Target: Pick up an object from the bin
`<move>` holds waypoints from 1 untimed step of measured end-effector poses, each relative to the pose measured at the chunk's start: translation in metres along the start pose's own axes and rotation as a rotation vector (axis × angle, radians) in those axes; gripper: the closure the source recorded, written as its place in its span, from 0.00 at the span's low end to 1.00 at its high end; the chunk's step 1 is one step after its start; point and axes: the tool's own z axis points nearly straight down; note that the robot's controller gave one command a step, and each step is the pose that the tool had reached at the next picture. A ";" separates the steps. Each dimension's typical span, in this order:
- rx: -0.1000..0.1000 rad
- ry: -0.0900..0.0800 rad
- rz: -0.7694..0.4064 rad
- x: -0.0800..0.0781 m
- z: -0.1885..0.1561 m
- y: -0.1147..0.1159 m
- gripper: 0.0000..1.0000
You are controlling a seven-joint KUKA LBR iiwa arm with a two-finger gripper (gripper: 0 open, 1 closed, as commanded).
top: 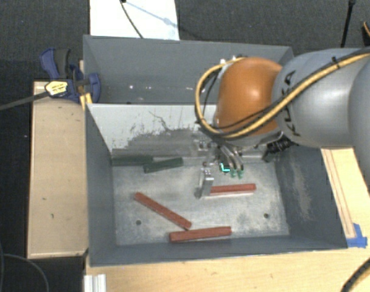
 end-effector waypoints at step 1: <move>0.001 -0.002 0.012 -0.024 0.086 -0.072 0.00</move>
Offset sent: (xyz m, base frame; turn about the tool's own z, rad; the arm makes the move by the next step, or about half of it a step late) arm 0.0238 -0.0681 -0.0826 0.0052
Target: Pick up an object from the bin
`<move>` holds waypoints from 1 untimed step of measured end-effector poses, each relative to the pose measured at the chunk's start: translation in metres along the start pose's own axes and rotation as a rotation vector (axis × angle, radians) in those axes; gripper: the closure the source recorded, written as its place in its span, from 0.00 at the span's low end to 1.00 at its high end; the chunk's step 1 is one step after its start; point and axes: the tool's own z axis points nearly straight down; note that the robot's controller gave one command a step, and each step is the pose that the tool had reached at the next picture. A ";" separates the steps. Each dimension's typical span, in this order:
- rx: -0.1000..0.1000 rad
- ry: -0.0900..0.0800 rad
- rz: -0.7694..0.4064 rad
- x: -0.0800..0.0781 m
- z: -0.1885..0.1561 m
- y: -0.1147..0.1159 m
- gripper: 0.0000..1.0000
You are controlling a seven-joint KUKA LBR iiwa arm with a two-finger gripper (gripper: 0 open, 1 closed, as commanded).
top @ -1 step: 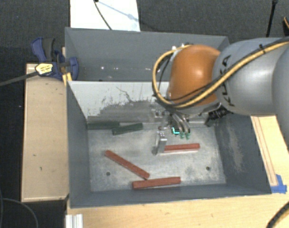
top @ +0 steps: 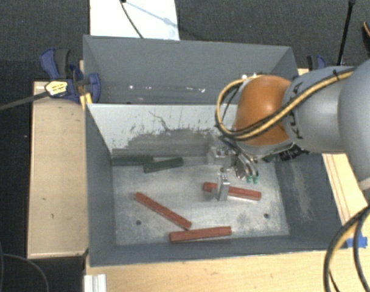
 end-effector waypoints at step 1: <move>-0.002 -0.008 -0.003 -0.002 -0.006 0.004 1.00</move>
Offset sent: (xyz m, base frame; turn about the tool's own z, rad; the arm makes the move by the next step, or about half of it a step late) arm 0.0000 0.0000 0.0000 0.0000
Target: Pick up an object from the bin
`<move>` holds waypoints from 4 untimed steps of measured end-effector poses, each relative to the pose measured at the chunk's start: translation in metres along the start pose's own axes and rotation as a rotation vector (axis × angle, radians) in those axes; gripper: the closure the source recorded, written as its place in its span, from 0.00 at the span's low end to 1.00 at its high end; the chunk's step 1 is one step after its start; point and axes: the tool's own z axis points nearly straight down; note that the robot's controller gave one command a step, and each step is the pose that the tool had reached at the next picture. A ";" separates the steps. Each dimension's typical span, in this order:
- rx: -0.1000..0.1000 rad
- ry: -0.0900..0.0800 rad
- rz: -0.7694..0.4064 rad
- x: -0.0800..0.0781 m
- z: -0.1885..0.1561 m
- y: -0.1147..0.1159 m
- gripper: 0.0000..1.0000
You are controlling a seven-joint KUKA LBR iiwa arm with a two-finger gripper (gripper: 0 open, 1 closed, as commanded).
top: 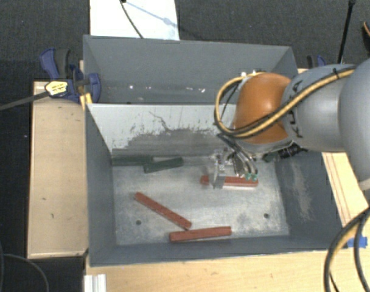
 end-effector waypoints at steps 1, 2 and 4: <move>0.000 0.001 0.002 0.000 0.001 0.000 0.00; 0.001 0.009 -0.023 0.058 0.003 0.010 0.00; 0.001 0.002 -0.149 0.025 0.002 -0.046 1.00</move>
Offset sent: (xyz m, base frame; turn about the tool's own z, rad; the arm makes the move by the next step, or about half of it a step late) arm 0.0000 0.0000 0.0000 0.0000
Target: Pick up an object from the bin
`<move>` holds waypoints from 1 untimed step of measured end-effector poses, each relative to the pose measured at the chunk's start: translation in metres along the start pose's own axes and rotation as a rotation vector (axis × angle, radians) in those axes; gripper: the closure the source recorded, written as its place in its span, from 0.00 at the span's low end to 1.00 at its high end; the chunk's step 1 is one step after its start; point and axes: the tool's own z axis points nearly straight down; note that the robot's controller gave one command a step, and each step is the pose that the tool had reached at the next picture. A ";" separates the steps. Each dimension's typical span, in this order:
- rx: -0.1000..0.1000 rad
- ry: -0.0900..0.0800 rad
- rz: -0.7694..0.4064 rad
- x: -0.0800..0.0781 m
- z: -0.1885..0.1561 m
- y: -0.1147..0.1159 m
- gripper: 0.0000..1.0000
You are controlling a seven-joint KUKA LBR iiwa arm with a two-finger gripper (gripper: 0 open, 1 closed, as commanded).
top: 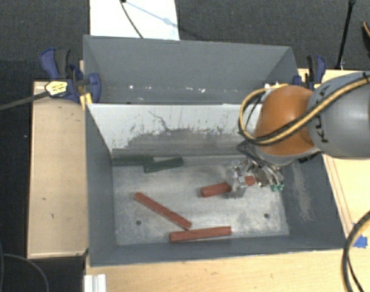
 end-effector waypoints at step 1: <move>0.001 -0.007 0.062 -0.005 -0.143 0.014 1.00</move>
Offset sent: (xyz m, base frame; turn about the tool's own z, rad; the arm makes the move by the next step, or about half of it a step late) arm -0.0004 0.0135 0.1370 0.0634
